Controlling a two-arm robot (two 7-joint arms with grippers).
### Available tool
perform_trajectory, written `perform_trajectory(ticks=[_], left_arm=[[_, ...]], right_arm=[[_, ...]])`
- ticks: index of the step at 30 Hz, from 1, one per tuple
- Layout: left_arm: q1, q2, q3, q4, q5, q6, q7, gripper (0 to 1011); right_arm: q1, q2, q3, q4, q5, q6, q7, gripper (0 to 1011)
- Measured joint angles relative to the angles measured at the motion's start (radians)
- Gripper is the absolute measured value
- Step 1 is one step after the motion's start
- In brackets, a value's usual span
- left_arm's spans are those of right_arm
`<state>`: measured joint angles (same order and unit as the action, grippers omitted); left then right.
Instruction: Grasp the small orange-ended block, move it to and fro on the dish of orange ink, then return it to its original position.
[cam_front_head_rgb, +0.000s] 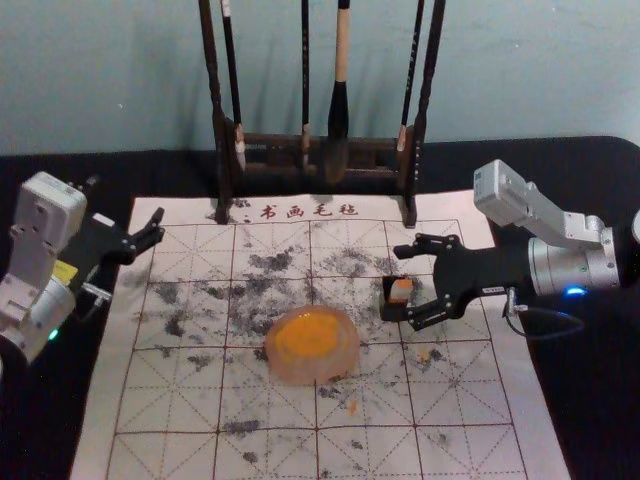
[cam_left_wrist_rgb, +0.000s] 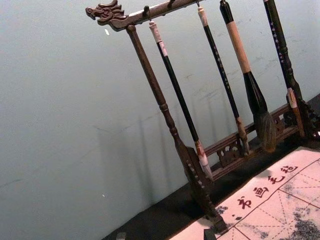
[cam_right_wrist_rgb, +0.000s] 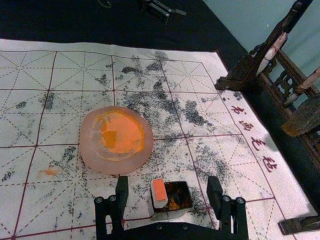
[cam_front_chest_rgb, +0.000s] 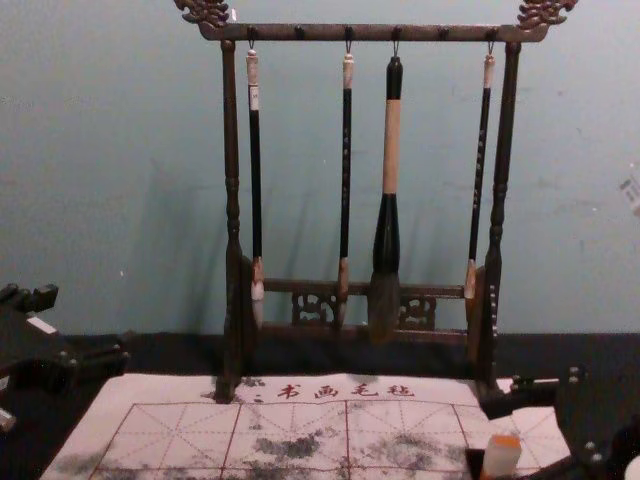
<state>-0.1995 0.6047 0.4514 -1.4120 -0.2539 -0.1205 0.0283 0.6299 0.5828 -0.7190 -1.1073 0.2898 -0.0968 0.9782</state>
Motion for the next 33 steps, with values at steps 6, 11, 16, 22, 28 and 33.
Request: perform_trajectory(ticks=[6,11,16,22,28,33], left_arm=[[0.0,0.0,0.0,0.0,0.0,0.0,0.0,1002],[0.0,0.0,0.0,0.0,0.0,0.0,0.0,1001],[0.0,0.0,0.0,0.0,0.0,0.0,0.0,1001],[0.0,0.0,0.0,0.0,0.0,0.0,0.0,1001],[0.0,0.0,0.0,0.0,0.0,0.0,0.0,1001],[0.0,0.0,0.0,0.0,0.0,0.0,0.0,1001]], right_arm=[[0.0,0.0,0.001,0.0,0.0,-0.001,-0.001,1000],[0.0,-0.001,0.001,0.0,0.0,-0.001,-0.001,991],[0.0,-0.001,0.002,0.0,0.0,-0.002,-0.001,915],[0.0,-0.001,0.003,0.0,0.001,-0.002,-0.001,733],[-0.001,-0.001,0.003,0.0,0.001,-0.002,-0.001,550],[-0.001,-0.001,0.003,0.0,0.001,-0.002,-0.001,387]])
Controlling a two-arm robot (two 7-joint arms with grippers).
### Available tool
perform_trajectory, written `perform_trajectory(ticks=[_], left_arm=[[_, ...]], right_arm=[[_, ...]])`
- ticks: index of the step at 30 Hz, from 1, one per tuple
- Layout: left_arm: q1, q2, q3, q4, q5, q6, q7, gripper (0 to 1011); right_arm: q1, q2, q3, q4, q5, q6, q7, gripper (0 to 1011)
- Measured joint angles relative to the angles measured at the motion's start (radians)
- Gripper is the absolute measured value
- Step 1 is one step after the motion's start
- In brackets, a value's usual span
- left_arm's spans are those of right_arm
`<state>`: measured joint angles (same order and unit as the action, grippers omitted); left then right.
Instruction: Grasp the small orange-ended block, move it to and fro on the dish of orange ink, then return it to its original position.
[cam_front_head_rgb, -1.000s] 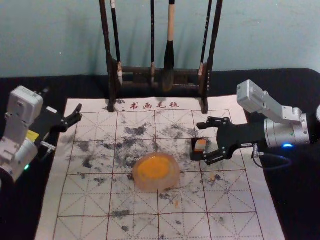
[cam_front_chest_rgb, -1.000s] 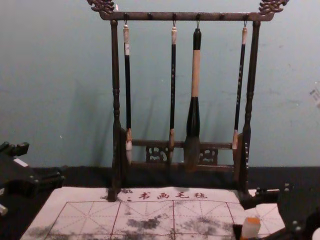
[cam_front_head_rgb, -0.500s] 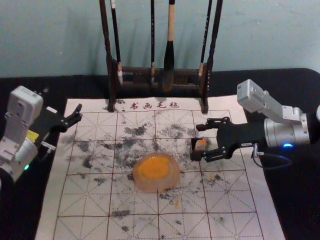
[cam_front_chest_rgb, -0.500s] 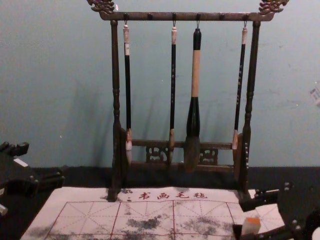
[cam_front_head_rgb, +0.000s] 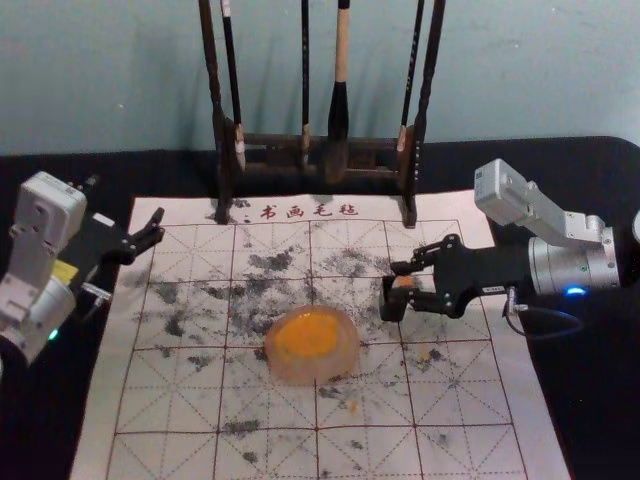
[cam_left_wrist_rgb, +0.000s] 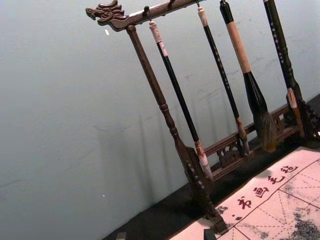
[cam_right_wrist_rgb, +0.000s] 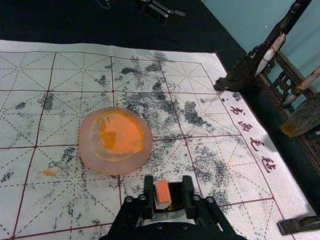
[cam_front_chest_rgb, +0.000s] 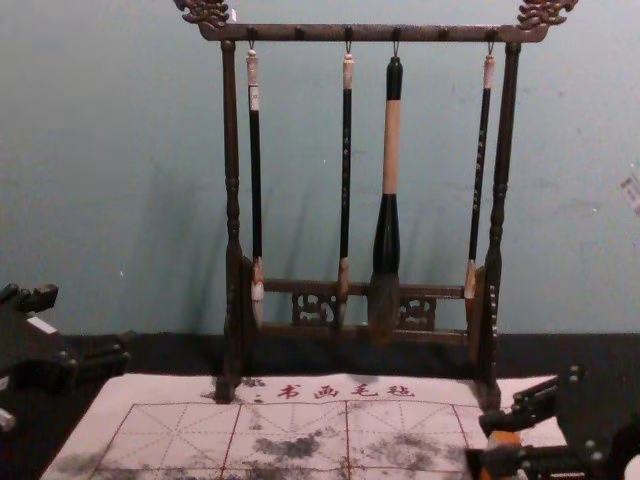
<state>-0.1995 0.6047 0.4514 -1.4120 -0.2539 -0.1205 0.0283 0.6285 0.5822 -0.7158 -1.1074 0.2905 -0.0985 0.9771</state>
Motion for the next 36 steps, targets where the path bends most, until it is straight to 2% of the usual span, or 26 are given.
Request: perform_trajectory(ticks=[7,10,24,31,36], left_arm=[[0.0,0.0,0.0,0.0,0.0,0.0,0.0,1001],[0.0,0.0,0.0,0.0,0.0,0.0,0.0,1001],[0.0,0.0,0.0,0.0,0.0,0.0,0.0,1001],[0.0,0.0,0.0,0.0,0.0,0.0,0.0,1001],[0.0,0.0,0.0,0.0,0.0,0.0,0.0,1001]], right_arm=[[0.0,0.0,0.0,0.0,0.0,0.0,0.0,170],[0.0,0.0,0.0,0.0,0.0,0.0,0.0,133],[-0.003,0.004,0.008,-0.019,0.037,0.026,-0.001,133],[0.0,0.033,0.011,-0.072,0.051,0.041,0.007,133],[0.01,0.071,0.011,-0.124,0.049,0.044,0.019,133]])
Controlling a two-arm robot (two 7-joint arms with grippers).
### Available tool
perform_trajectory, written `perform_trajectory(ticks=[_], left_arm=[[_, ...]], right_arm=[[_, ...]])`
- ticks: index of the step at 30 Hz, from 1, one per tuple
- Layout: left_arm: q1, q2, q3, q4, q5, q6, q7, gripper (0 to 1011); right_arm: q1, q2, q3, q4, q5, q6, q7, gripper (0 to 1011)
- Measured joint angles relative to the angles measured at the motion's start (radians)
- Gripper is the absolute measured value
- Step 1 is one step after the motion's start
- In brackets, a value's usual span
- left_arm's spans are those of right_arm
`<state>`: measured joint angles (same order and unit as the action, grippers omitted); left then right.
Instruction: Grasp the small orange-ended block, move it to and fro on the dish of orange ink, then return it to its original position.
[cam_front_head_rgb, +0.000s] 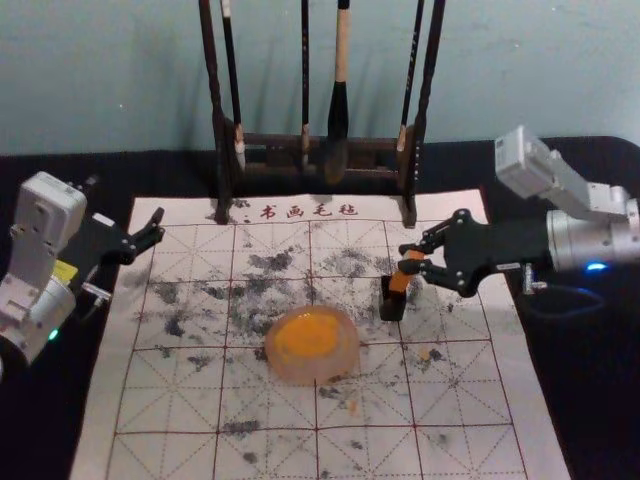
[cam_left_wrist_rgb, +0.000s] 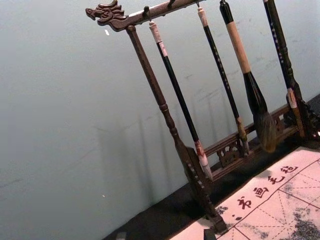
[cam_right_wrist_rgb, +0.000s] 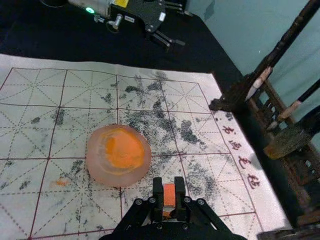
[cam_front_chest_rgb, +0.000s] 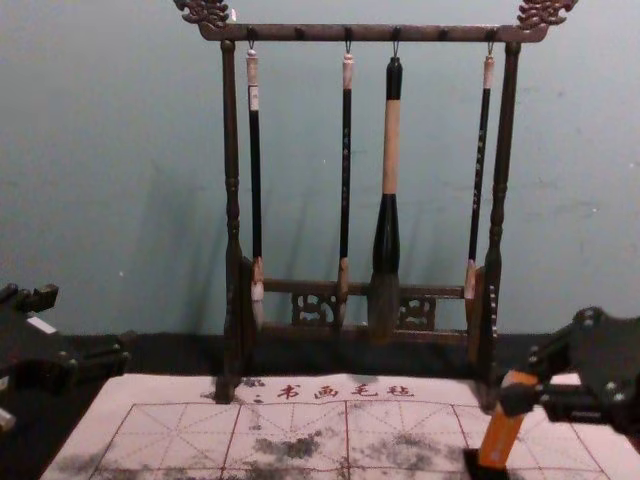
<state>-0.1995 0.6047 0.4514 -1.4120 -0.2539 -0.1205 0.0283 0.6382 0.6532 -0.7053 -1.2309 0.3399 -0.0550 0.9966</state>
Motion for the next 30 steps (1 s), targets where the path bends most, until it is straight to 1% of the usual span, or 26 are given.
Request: perform_trajectory(ticks=[2,6,8,11,14,15,18,19,24,25,27,28,30], left_arm=[[0.0,0.0,0.0,0.0,0.0,0.0,0.0,1001],[0.0,0.0,0.0,0.0,0.0,0.0,0.0,1002],[0.0,0.0,0.0,0.0,0.0,0.0,0.0,1001],[0.0,0.0,0.0,0.0,0.0,0.0,0.0,1001],[0.0,0.0,0.0,0.0,0.0,0.0,0.0,1001],[0.0,0.0,0.0,0.0,0.0,0.0,0.0,1001],[0.0,0.0,0.0,0.0,0.0,0.0,0.0,1001],[0.0,0.0,0.0,0.0,0.0,0.0,0.0,1001],[0.0,0.0,0.0,0.0,0.0,0.0,0.0,1001],[0.0,0.0,0.0,0.0,0.0,0.0,0.0,1001],[0.0,0.0,0.0,0.0,0.0,0.0,0.0,1001],[0.0,0.0,0.0,0.0,0.0,0.0,0.0,1001],[0.0,0.0,0.0,0.0,0.0,0.0,0.0,1001]], right_arm=[[0.003,0.014,0.001,-0.022,-0.001,-0.001,0.001,133],[0.006,0.021,0.006,-0.043,0.002,-0.005,-0.007,133],[0.006,0.017,0.009,-0.05,0.005,-0.006,-0.019,133],[0.01,0.001,0.011,-0.051,0.009,-0.007,-0.036,132],[0.014,-0.023,0.011,-0.04,0.015,-0.009,-0.05,132],[0.018,-0.038,0.01,-0.032,0.018,-0.009,-0.055,133],[0.025,-0.059,0.005,-0.018,0.021,-0.008,-0.058,132],[0.033,-0.075,-0.002,-0.007,0.021,-0.007,-0.058,133],[0.062,-0.117,-0.026,0.03,0.018,-0.001,-0.045,132],[0.073,-0.13,-0.036,0.044,0.014,0.001,-0.037,133],[0.085,-0.143,-0.047,0.06,0.01,0.001,-0.029,132],[0.097,-0.156,-0.059,0.077,0.004,0.001,-0.02,132],[0.107,-0.168,-0.068,0.093,0.0,0.001,-0.013,132]])
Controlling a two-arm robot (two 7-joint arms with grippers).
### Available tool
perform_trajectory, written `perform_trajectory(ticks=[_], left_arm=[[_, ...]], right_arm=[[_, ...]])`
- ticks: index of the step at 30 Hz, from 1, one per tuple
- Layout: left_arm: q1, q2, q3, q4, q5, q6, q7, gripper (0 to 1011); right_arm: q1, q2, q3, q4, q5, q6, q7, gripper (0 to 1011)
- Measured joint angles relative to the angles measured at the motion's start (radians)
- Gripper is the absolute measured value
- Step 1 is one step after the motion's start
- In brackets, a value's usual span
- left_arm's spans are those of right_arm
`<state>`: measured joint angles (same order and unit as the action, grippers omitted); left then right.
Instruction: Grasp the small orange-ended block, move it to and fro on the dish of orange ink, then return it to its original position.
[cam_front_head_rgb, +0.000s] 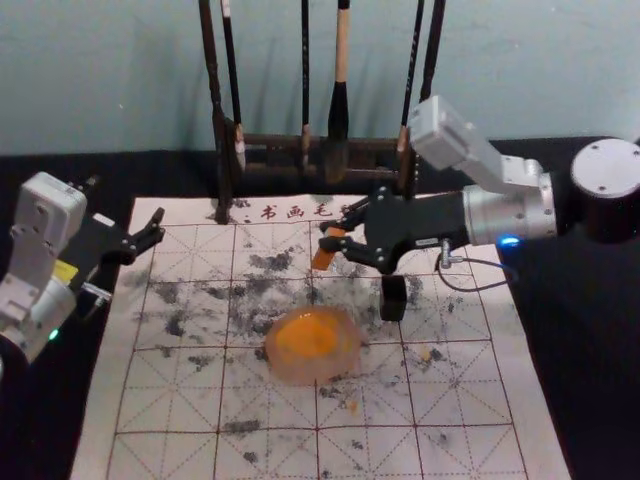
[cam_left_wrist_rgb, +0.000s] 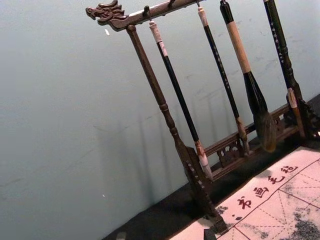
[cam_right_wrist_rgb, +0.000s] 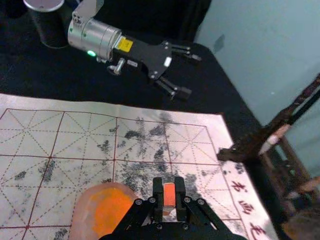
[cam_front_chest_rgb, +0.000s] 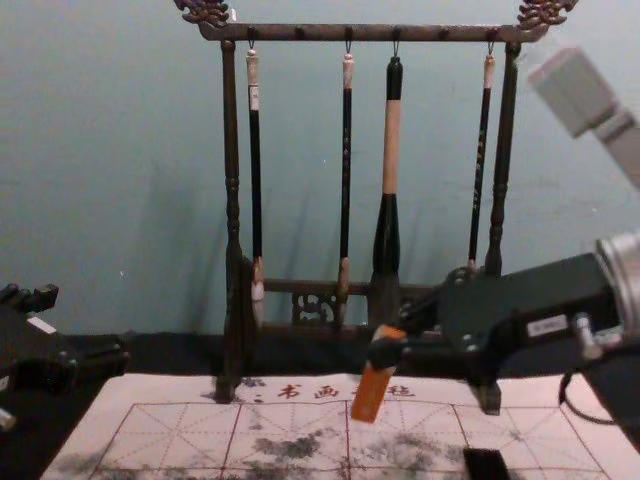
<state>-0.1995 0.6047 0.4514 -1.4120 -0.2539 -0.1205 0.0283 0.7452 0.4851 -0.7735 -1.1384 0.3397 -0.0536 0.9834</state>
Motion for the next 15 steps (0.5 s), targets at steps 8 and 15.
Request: perform_trajectory(ticks=[8,15], left_arm=[[0.0,0.0,0.0,0.0,0.0,0.0,0.0,1001],[0.0,0.0,0.0,0.0,0.0,0.0,0.0,1001]], right_arm=[[0.031,-0.049,-0.04,0.071,-0.007,-0.011,0.038,133],[0.038,-0.057,-0.07,0.088,-0.014,-0.014,0.07,133]])
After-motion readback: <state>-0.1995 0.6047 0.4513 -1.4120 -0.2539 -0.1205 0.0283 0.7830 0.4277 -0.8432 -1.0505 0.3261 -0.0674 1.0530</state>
